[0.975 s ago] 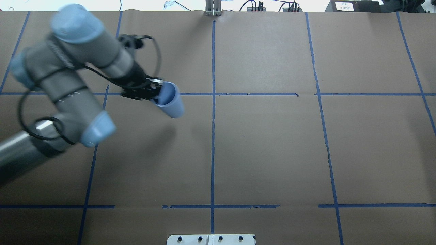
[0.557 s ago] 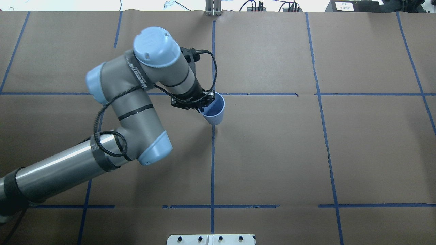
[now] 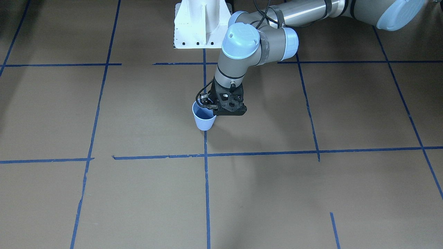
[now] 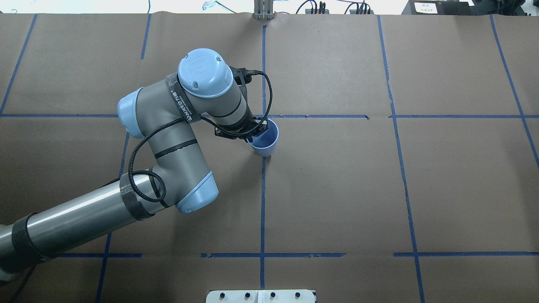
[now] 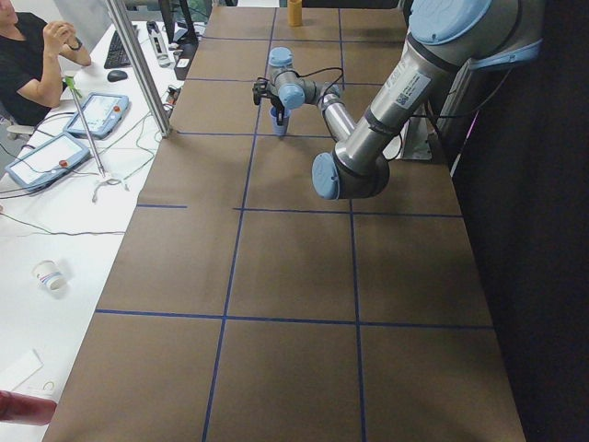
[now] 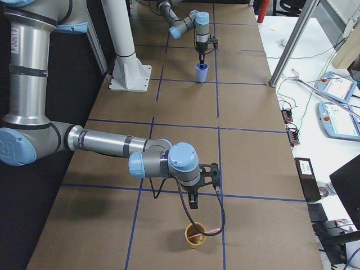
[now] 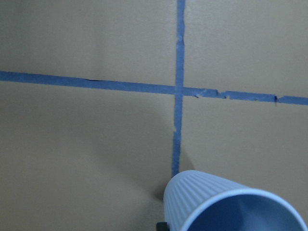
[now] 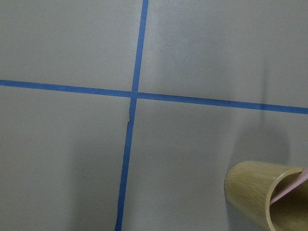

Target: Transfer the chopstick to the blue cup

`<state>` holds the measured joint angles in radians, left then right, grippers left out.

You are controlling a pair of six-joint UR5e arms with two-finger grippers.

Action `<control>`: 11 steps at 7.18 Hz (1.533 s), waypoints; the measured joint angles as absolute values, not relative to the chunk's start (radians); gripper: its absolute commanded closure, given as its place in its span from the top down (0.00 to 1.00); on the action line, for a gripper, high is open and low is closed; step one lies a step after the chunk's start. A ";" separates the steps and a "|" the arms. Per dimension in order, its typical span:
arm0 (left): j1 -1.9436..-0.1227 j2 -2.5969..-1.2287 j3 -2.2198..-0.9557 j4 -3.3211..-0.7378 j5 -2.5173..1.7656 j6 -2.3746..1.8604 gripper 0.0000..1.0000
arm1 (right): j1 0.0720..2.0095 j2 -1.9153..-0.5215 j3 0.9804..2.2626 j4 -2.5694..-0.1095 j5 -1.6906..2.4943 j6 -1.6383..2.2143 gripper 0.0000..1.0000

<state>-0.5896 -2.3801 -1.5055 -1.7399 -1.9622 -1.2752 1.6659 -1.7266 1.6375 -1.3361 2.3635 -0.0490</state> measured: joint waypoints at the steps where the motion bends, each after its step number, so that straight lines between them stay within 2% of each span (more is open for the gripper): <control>1: -0.573 -2.377 -1.505 -1.742 -1.947 -1.275 0.82 | 1.666 -1.727 1.637 -1.336 2.363 -0.049 0.98; 2: -0.560 -2.375 -1.509 -1.744 -1.939 -1.275 1.00 | 1.666 -1.726 1.637 -1.335 2.362 -0.049 0.98; 3: -0.556 -2.364 -1.541 -1.744 -1.936 -1.275 1.00 | 1.666 -1.725 1.635 -1.334 2.361 -0.050 0.98; 6: -0.601 -2.236 -1.772 -1.736 -1.941 -1.272 1.00 | 1.671 -1.686 1.577 -1.329 2.317 -0.055 0.98; 8: -0.605 -2.202 -1.813 -1.735 -1.942 -1.273 1.00 | 1.703 -1.626 1.491 -1.294 2.243 0.004 0.97; 11: -0.605 -2.196 -1.817 -1.735 -1.942 -1.274 1.00 | 1.717 -1.588 1.303 -1.018 2.158 0.252 0.91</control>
